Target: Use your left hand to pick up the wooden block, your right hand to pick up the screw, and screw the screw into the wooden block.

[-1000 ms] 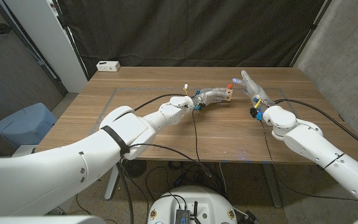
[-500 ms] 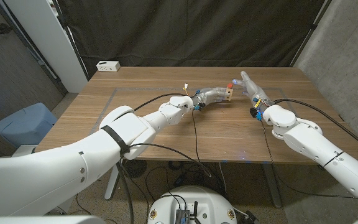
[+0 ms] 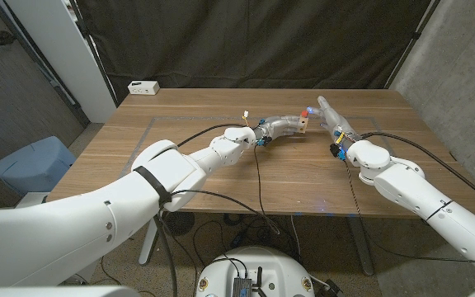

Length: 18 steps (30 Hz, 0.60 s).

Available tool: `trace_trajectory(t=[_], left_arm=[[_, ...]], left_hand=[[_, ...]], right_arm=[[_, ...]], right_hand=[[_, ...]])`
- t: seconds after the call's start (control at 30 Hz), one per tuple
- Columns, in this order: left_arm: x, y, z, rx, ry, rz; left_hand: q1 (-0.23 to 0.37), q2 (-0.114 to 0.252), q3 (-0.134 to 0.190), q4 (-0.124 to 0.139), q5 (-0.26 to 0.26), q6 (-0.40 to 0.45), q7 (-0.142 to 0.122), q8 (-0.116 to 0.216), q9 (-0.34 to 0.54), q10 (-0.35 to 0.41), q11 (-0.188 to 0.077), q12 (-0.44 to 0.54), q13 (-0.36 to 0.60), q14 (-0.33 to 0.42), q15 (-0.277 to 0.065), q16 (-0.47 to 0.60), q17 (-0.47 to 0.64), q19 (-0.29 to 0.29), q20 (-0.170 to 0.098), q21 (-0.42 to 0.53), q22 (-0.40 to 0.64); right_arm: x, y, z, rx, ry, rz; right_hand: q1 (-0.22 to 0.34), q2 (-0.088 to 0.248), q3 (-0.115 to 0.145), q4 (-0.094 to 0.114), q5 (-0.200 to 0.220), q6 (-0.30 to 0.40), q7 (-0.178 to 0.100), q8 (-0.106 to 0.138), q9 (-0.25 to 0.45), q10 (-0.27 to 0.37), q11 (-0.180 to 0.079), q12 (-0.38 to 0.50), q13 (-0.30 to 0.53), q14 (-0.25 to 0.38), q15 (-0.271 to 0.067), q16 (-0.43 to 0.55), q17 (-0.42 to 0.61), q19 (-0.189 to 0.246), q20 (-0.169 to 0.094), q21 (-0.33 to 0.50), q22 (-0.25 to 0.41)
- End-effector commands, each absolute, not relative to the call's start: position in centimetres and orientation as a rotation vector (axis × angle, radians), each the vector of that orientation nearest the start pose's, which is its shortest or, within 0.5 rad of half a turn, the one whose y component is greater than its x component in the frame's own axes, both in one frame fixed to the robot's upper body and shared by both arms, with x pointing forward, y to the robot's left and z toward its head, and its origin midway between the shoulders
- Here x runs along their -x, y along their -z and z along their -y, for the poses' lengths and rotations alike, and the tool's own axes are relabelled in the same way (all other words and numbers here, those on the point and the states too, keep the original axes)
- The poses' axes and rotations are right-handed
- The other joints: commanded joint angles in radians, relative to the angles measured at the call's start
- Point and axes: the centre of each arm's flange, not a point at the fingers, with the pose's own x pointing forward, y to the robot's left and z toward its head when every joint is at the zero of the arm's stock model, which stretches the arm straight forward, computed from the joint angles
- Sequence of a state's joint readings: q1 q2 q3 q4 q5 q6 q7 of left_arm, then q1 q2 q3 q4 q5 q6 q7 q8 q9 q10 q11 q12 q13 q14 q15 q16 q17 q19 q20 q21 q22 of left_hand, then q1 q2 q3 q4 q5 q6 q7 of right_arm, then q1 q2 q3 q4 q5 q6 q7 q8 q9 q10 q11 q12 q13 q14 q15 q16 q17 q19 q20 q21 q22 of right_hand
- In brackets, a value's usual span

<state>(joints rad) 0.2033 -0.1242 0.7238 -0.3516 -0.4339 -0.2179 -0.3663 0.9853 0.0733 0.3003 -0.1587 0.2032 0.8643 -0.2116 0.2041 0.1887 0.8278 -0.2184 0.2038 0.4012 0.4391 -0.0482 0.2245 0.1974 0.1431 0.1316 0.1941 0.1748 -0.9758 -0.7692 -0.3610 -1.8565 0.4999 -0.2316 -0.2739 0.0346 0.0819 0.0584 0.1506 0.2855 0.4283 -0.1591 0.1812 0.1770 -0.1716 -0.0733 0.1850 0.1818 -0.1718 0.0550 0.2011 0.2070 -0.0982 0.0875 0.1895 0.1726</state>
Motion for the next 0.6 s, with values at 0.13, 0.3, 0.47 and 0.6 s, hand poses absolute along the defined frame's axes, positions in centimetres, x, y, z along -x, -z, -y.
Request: trace_trajectory(t=[0.13, 0.3, 0.47, 0.6], left_arm=[[-71.81, -0.84, 1.62, -0.253, 0.719, 0.284], [-71.82, -0.81, 1.60, -0.253, 0.719, 0.283], [-71.81, -0.77, 1.64, -0.253, 0.720, 0.282], [-71.79, -0.78, 1.69, -0.254, 0.720, 0.282]], left_hand=[[-0.001, 0.010, 0.002, 0.007, 0.004, 0.045, 0.034, 0.009, 0.004, 0.009, 0.002, 0.006, 0.005, 0.010, -0.054, 0.005, 0.004, 0.007, -0.005, 0.007, 0.005], [-0.001, 0.008, 0.002, 0.006, 0.004, 0.047, 0.032, 0.009, 0.004, 0.010, 0.001, 0.007, 0.005, 0.011, -0.055, 0.005, 0.004, 0.007, -0.006, 0.007, 0.005], [-0.002, 0.010, 0.002, 0.007, 0.004, 0.045, 0.033, 0.008, 0.004, 0.010, 0.002, 0.007, 0.005, 0.010, -0.055, 0.005, 0.004, 0.007, -0.005, 0.007, 0.005], [-0.001, 0.011, 0.003, 0.007, 0.005, 0.045, 0.035, 0.008, 0.004, 0.009, 0.002, 0.006, 0.005, 0.009, -0.055, 0.005, 0.004, 0.007, -0.005, 0.007, 0.005]], right_arm=[[-58.69, 0.93, 26.88, 0.320, -0.072, 0.409], [-58.65, 1.02, 26.74, 0.319, -0.073, 0.409], [-58.48, 1.04, 26.73, 0.321, -0.071, 0.411], [-58.34, 1.02, 26.75, 0.323, -0.070, 0.414]], right_hand=[[-0.006, 0.025, 0.000, 0.003, 0.007, 0.002, -0.003, 0.002, -0.001, -0.102, 0.003, 0.004, 0.000, -0.164, 0.006, 0.005, 0.002, -0.007, -0.005, 0.003, 0.000], [-0.006, 0.025, 0.000, 0.003, 0.007, 0.003, -0.003, 0.003, -0.001, -0.100, 0.003, 0.005, 0.000, -0.163, 0.006, 0.006, 0.002, -0.007, -0.005, 0.003, 0.000], [-0.006, 0.025, 0.000, 0.003, 0.007, 0.005, -0.002, 0.003, -0.001, -0.099, 0.001, 0.006, 0.000, -0.162, 0.006, 0.006, 0.001, -0.007, -0.004, 0.003, 0.000], [-0.006, 0.026, 0.000, 0.003, 0.007, 0.009, -0.001, 0.005, -0.001, -0.098, 0.004, 0.006, 0.000, -0.162, 0.005, 0.006, 0.001, -0.007, -0.004, 0.003, 0.000]])
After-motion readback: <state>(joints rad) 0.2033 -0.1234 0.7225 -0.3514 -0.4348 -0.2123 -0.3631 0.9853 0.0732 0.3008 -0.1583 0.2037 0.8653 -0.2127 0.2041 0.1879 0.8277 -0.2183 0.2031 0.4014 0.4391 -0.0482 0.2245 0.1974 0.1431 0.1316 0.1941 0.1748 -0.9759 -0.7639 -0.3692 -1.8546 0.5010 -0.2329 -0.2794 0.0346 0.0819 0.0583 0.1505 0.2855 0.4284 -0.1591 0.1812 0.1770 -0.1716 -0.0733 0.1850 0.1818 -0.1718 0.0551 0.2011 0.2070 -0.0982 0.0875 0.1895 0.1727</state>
